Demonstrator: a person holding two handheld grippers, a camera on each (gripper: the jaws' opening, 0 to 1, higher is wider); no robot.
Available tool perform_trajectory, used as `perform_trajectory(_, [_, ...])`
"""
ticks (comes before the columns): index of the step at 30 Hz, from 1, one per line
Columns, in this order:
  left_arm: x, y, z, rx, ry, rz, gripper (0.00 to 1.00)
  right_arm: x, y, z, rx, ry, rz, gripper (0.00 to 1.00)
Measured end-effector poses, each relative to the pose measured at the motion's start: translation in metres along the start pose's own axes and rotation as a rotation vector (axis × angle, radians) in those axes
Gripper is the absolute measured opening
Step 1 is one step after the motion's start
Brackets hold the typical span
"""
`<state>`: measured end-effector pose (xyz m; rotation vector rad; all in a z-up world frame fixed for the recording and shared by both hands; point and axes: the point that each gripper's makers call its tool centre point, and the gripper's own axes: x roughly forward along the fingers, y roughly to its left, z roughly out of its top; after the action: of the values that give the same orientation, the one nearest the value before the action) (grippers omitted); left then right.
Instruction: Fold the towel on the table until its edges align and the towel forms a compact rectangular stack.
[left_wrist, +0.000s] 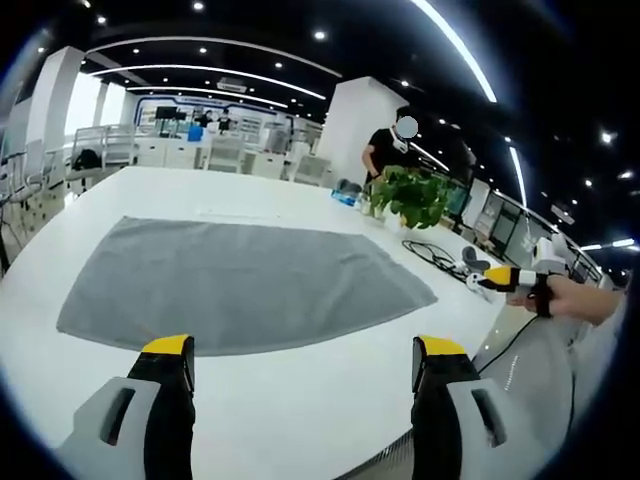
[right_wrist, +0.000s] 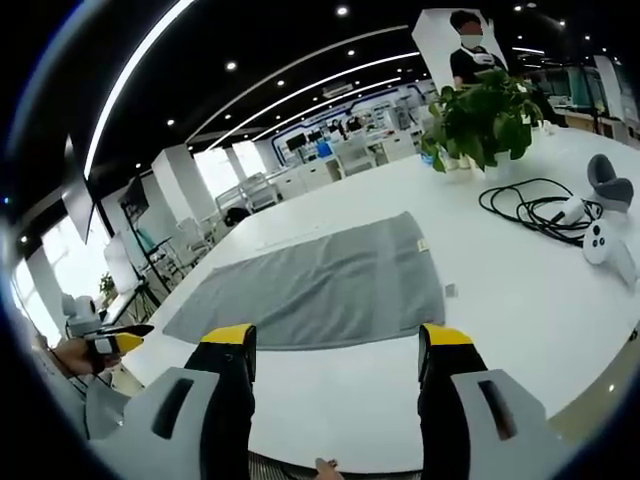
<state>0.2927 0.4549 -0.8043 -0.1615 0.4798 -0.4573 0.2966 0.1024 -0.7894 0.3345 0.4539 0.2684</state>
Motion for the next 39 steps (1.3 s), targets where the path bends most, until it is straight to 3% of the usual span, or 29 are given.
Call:
perform_trajectory(7, [0.003, -0.001, 0.006, -0.006, -0.011, -0.010, 0.92, 0.001, 0.001, 0.007, 0.019, -0.017, 0.013, 0.64])
perform_trajectory(25, [0.020, -0.016, 0.018, 0.035, -0.005, -0.034, 0.92, -0.004, -0.015, 0.034, -0.052, -0.019, 0.008, 0.64])
perform_trajectory(39, [0.042, -0.042, 0.044, 0.098, -0.016, -0.088, 0.92, 0.001, -0.025, 0.062, -0.111, -0.018, 0.018, 0.65])
